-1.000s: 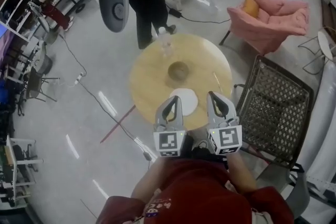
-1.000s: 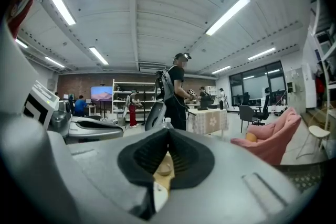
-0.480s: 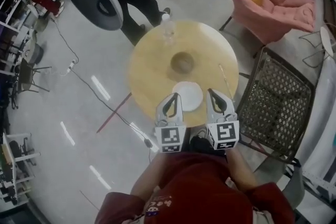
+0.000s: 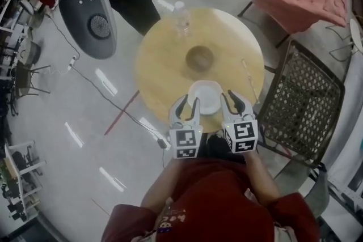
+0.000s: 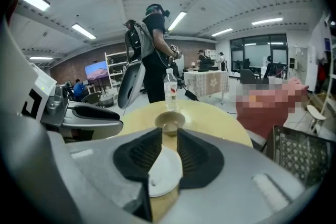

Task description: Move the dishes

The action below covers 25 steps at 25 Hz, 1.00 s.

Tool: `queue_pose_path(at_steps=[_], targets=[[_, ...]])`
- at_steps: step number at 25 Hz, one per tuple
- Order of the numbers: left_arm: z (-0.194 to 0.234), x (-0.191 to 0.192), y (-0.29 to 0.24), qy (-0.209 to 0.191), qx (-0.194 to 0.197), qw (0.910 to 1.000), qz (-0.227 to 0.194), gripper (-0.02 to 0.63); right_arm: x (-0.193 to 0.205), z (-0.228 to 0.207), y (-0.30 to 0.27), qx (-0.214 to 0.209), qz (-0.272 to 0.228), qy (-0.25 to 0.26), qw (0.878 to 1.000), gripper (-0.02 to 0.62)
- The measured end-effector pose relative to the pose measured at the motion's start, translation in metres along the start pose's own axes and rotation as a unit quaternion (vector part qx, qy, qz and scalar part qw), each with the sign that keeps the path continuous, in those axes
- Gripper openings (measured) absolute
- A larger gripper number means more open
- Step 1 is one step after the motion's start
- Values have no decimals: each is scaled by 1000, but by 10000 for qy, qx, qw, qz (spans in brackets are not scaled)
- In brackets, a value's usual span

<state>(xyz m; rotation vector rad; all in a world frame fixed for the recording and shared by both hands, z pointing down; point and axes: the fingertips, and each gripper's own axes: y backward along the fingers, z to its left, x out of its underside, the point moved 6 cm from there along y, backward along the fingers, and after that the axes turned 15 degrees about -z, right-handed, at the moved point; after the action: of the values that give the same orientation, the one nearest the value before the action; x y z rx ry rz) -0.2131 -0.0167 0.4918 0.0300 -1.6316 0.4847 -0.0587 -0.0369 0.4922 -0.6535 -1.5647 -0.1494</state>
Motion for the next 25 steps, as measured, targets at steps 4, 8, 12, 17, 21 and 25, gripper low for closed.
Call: queue_pose_path(at_steps=[4, 8, 12, 17, 21, 25], targets=[[1, 14, 1, 90, 133, 9994, 314, 161, 20, 5, -1, 14, 448, -143, 9989, 112], [2, 27, -5, 160, 259, 9980, 553, 187, 34, 4, -5, 82, 705, -245, 9972, 135], [5, 40, -7, 371, 361, 9951, 842, 209, 48, 4, -9, 148, 1019, -379, 9940, 171], [6, 61, -9, 605, 508, 9888, 1263, 241, 69, 6, -16, 117, 1485, -567, 9872, 226], [7, 75, -15, 689, 581, 9846, 1500, 253, 83, 4, -19, 181, 1750, -662, 9822, 234], [10, 85, -20, 753, 635, 9809, 1680, 259, 94, 4, -23, 193, 1967, -782, 9772, 235]])
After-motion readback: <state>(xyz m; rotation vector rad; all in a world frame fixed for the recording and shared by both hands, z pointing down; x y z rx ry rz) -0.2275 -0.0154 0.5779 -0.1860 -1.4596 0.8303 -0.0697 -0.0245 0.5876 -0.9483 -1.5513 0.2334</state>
